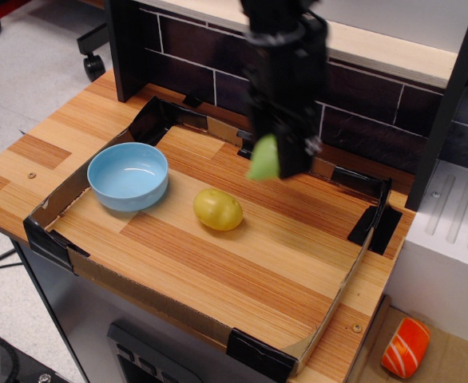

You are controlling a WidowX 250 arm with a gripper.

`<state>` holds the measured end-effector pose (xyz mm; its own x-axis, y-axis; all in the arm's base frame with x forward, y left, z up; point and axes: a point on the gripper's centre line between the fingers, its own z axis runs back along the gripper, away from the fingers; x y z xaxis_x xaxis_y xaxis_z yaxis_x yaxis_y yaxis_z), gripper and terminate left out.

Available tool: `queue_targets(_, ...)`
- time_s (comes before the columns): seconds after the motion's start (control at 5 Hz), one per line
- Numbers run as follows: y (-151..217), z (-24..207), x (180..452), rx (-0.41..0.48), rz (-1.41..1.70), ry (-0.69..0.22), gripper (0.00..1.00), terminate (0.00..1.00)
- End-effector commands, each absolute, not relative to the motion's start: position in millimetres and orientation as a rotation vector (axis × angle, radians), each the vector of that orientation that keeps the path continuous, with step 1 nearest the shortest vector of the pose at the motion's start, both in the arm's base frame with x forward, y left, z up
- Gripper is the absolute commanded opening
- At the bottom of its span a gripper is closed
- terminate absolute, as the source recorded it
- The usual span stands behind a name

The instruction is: Put pear in bowl

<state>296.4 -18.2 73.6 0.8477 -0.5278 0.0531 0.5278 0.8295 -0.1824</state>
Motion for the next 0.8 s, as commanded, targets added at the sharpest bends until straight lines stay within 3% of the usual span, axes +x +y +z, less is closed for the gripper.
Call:
queue_targets(0.0,45.6,117.6,287.5,-0.129,-0.402,-0.117,0.0,0.0)
queue_targets(0.2,73.2,123.1,277.8,-0.116,-0.352,-0.087,0.0,0.0)
queue_targets(0.6,110.3,88.4,275.6,-0.039,-0.321,-0.078,0.0,0.0)
